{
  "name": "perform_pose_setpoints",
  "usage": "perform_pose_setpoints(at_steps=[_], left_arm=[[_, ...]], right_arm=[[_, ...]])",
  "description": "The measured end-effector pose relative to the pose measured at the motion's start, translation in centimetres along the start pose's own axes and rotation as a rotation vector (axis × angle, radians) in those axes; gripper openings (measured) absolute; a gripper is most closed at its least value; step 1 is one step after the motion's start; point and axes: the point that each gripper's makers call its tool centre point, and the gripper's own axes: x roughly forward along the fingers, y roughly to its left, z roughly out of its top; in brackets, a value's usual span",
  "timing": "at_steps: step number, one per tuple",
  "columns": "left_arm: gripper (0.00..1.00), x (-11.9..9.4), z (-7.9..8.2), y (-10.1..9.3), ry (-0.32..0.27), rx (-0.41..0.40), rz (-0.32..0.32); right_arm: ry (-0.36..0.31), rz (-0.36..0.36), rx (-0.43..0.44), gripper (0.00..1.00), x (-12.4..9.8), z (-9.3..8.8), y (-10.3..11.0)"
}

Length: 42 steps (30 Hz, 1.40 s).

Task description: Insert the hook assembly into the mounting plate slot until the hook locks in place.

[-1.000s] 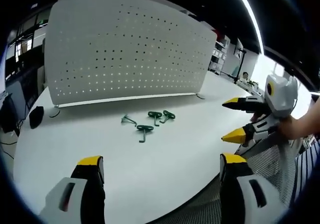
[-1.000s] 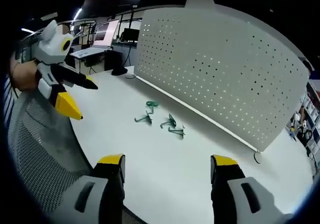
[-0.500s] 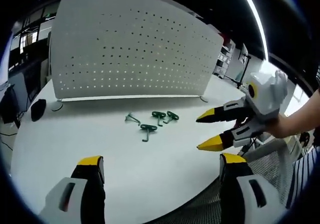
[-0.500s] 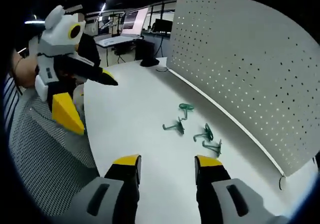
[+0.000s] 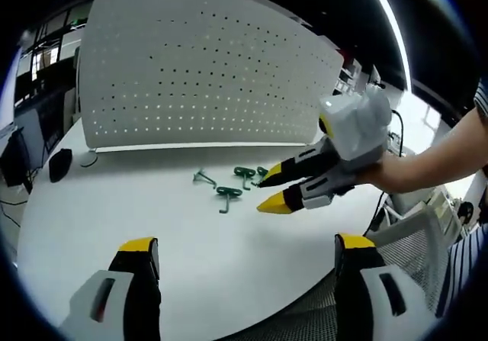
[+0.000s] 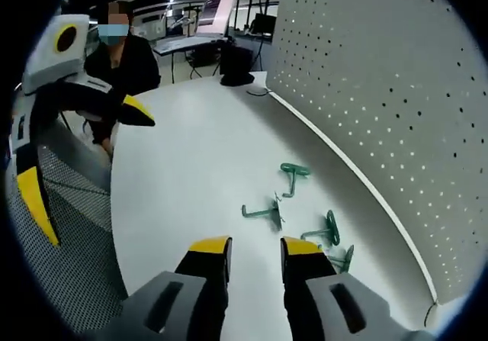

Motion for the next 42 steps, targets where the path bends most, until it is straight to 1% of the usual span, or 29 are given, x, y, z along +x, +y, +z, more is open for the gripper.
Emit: perform_pose_setpoints(at_steps=[6, 8, 9, 11, 17, 19, 24, 27, 28, 32, 36, 42], left_arm=[[0.98, 0.1, -0.1, -0.1, 0.004, -0.001, -0.004], [0.98, 0.1, -0.1, -0.1, 0.006, -0.003, -0.005], [0.98, 0.1, -0.1, -0.1, 0.006, -0.004, -0.006], [0.97, 0.1, -0.1, 0.0, 0.007, -0.005, -0.005], [0.97, 0.1, -0.1, 0.0, 0.008, -0.009, -0.006], [0.97, 0.1, -0.2, 0.0, 0.010, -0.009, -0.005], [0.97, 0.1, -0.2, 0.1, 0.009, -0.011, -0.004], [0.97, 0.1, -0.2, 0.1, 0.010, -0.013, -0.004], [0.97, 0.1, -0.2, 0.1, 0.010, -0.013, -0.004], [0.97, 0.1, -0.2, 0.2, 0.011, -0.013, -0.002], [0.96, 0.1, -0.2, 0.2, 0.014, -0.013, -0.003], [0.96, 0.1, -0.4, 0.1, 0.022, -0.008, -0.005]], right_arm=[[0.051, 0.012, -0.028, 0.16, 1.8, 0.1, -0.9], [0.067, 0.013, -0.033, 0.16, 2.2, 0.0, -1.1], [0.087, 0.021, -0.026, 0.16, 2.5, -0.2, -1.2], [0.096, 0.026, -0.019, 0.15, 2.9, -0.3, -1.5], [0.122, 0.040, -0.028, 0.10, 3.5, -0.3, -1.9], [0.136, 0.043, -0.048, 0.09, 3.7, -0.4, -2.0], [0.150, 0.053, -0.044, 0.07, 4.0, -0.3, -2.1], [0.159, 0.071, -0.045, 0.05, 4.2, -0.5, -1.9], [0.162, 0.062, -0.064, 0.04, 4.2, -0.5, -2.1], [0.170, 0.073, -0.045, 0.03, 4.4, -0.5, -2.1], [0.173, 0.073, -0.054, 0.03, 4.4, -0.5, -2.1], [0.168, 0.071, -0.013, 0.02, 4.5, -0.5, -2.3]])
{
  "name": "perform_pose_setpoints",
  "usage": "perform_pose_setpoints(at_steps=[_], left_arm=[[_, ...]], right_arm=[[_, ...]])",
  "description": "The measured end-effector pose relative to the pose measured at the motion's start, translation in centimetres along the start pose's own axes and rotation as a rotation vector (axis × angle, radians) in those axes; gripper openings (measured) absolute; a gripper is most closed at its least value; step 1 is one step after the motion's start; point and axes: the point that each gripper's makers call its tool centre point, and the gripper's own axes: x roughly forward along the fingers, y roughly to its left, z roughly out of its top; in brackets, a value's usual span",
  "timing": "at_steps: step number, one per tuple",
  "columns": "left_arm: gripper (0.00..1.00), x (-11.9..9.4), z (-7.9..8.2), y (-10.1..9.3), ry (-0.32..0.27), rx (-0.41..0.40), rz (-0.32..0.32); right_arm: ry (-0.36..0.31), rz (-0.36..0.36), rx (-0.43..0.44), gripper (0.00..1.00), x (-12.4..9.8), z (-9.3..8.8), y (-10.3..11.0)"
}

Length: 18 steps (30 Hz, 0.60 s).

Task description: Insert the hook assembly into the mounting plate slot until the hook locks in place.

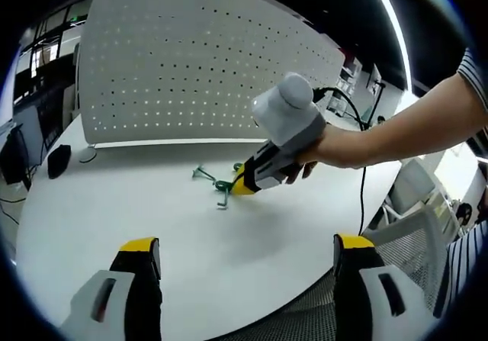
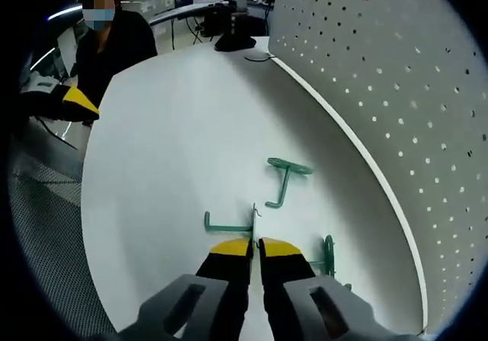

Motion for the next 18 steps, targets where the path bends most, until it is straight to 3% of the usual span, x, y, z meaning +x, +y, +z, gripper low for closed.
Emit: perform_pose_setpoints(at_steps=[10, 18], left_arm=[[0.96, 0.0, 0.0, 0.2, 0.007, -0.022, -0.003], [0.96, -0.4, 0.8, 1.0, -0.009, -0.070, 0.009]], right_arm=[[-0.077, -0.061, 0.006, 0.01, -1.4, 1.4, -0.7], [-0.168, -0.132, 0.082, 0.01, -3.8, 2.8, -1.5]])
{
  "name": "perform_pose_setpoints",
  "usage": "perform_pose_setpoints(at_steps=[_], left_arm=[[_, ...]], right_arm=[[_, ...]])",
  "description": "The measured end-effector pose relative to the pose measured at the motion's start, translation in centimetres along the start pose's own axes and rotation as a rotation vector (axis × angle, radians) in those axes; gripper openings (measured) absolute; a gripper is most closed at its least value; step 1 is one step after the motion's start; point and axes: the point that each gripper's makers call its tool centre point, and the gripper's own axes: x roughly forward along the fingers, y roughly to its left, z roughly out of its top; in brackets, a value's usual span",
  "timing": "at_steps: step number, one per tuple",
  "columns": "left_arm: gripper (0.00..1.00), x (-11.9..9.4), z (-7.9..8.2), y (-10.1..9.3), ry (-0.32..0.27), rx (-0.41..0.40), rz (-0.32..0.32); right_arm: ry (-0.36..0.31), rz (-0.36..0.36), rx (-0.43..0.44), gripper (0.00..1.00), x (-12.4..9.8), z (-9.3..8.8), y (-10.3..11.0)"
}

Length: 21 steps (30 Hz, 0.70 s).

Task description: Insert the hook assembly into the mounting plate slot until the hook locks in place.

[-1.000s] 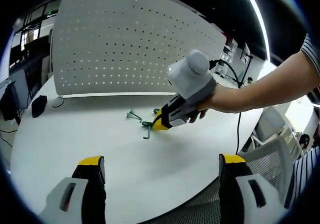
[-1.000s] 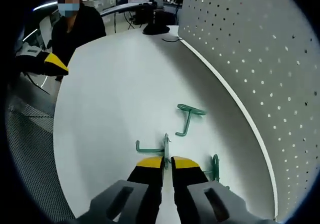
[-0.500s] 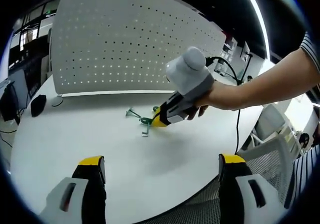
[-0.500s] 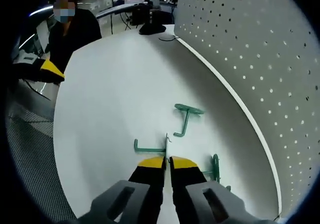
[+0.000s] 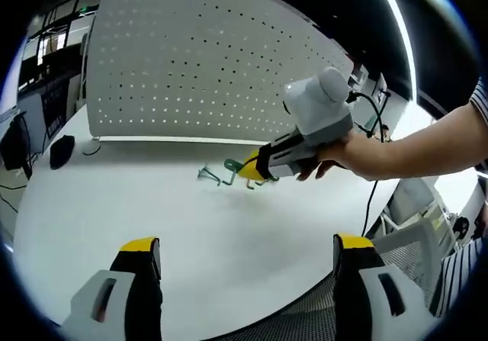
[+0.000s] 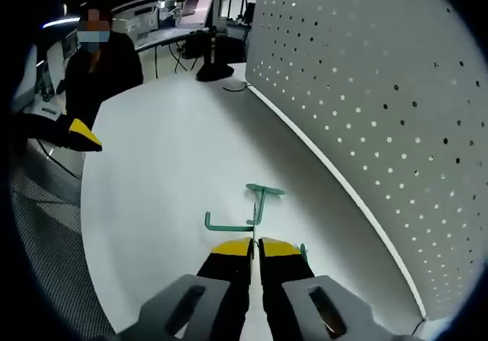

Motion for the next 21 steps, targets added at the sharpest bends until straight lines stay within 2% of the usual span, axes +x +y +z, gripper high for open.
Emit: perform_pose_setpoints(at_steps=[8, 15, 21], left_arm=[[0.95, -0.4, 2.6, 0.6, -0.033, 0.017, 0.015], [0.93, -0.8, 5.9, 1.0, -0.089, -0.027, -0.005], [0.90, -0.4, 7.6, 0.8, -0.103, -0.049, -0.022]], right_arm=[[-0.129, -0.048, 0.053, 0.01, -2.8, 2.6, 0.1], [-0.235, -0.087, 0.117, 0.01, -5.3, 4.3, 0.5], [-0.308, -0.119, 0.183, 0.01, -6.9, 5.4, 0.6]])
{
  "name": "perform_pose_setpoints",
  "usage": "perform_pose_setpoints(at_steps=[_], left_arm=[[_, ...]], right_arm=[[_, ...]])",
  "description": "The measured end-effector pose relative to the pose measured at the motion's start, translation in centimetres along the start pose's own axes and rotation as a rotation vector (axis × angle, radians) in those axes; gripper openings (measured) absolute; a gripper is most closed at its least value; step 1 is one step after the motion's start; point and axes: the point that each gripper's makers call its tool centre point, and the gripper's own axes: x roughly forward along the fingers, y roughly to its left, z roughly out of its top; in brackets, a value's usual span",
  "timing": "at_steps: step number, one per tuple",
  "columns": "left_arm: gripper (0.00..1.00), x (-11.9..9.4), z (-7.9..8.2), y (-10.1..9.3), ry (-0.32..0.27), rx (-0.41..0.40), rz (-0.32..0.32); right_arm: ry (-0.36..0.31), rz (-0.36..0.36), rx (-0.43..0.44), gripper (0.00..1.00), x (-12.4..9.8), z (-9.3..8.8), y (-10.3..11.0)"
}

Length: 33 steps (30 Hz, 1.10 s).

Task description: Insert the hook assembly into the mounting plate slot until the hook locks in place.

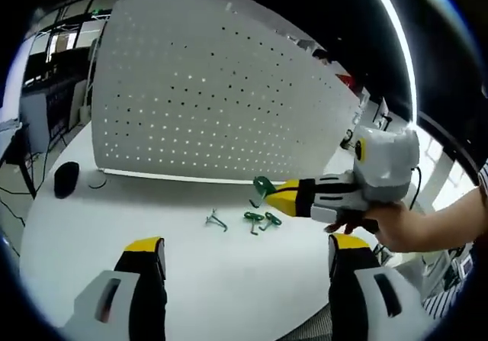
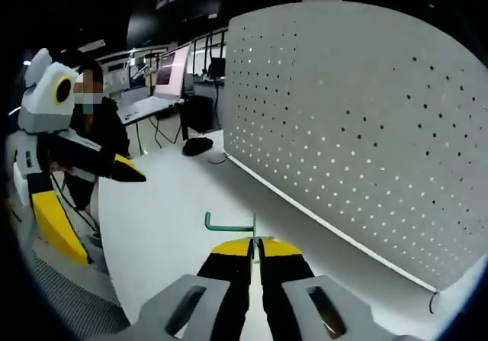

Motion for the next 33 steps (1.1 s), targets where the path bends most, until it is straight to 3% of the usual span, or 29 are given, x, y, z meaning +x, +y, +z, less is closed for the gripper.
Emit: perform_pose_setpoints(at_steps=[10, 21, 24, 33], left_arm=[[0.81, 0.5, 2.8, -1.9, -0.040, -0.014, -0.069], [0.60, 0.5, 4.9, -3.6, -0.068, -0.057, -0.150], [0.53, 0.4, 5.6, -4.1, -0.102, -0.052, -0.163], [0.38, 0.7, 5.9, -5.4, -0.095, -0.085, -0.222]], right_arm=[[-0.098, -0.040, 0.078, 0.01, -2.4, 1.6, 0.3], [-0.201, -0.071, 0.139, 0.01, -4.5, 3.5, 1.3], [-0.221, -0.071, 0.149, 0.01, -4.8, 4.0, 1.5], [-0.280, -0.064, 0.176, 0.01, -5.6, 5.4, 1.8]])
